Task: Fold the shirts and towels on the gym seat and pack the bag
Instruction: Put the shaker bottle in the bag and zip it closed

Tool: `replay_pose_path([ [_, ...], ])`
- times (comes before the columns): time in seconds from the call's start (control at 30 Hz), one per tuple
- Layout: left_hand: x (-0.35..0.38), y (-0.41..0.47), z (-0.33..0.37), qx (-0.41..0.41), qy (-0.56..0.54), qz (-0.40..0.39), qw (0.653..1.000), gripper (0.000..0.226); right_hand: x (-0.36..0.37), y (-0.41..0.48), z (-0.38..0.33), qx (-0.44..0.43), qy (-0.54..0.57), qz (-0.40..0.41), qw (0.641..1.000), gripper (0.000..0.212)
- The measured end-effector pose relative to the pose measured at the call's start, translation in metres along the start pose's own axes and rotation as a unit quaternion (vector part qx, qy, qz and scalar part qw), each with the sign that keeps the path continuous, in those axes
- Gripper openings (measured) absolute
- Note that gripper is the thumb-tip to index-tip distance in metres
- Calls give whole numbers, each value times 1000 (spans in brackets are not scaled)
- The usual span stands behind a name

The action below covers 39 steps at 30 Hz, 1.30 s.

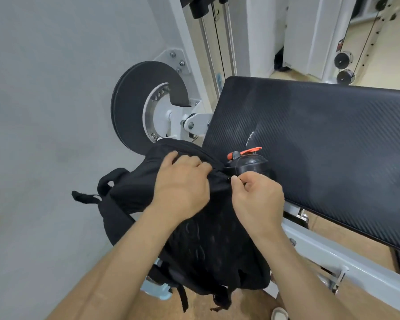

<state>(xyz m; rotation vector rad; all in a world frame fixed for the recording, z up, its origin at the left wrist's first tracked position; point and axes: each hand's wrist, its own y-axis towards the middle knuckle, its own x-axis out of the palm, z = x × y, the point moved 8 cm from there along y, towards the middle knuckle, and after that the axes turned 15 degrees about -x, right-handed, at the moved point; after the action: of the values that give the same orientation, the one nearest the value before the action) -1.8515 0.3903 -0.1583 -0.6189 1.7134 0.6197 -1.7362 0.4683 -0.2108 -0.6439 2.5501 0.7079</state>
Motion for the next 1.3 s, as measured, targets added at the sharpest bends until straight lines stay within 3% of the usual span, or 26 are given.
replay_pose_path([
  [0.13, 5, 8, 5, 39, -12, 0, 999, 35, -9, -3, 28, 106, 72, -24, 991, 26],
  [0.23, -26, 10, 19, 164, -59, 137, 975, 34, -14, -8, 41, 181, 169, -44, 968, 25],
  [0.33, -45, 6, 34, 268, -42, 217, 938, 26, -27, -8, 45, 187, 162, -60, 967, 29],
  [0.53, -35, 0, 64, 291, -51, 192, 936, 25, -33, -20, 60, 220, 85, -134, 963, 32],
  [0.7, -31, 3, 83, 323, -73, 151, 931, 20, -31, -8, 58, 187, -76, -272, 941, 30],
  [0.77, -29, 5, 89, 317, -85, 124, 936, 12, -43, 4, 53, 141, -195, -273, 932, 32],
  [0.83, -30, 8, 89, 293, -112, 94, 945, 11, -52, 17, 38, 58, -215, -232, 947, 25],
  [0.87, -33, 9, 87, 280, -134, 81, 947, 11, -50, 21, 27, 10, -164, -219, 962, 22],
  [0.93, -38, 7, 82, 249, -193, 48, 948, 5, -37, 21, 5, -40, -9, -223, 974, 39],
  [1.0, -42, 4, 75, 211, -249, 7, 945, 9, -23, 18, -3, -59, 47, -218, 973, 38],
  [1.1, -54, -3, 52, 175, -273, -40, 945, 30, -16, 19, -6, -88, -5, -193, 977, 5],
  [1.2, -45, -9, 2, 149, -90, -77, 982, 76, -9, 17, -15, -125, -50, -197, 971, 11],
  [1.3, -24, -9, -56, 72, -72, -118, 988, 89, -1, 16, -34, -162, -86, -193, 964, 19],
])
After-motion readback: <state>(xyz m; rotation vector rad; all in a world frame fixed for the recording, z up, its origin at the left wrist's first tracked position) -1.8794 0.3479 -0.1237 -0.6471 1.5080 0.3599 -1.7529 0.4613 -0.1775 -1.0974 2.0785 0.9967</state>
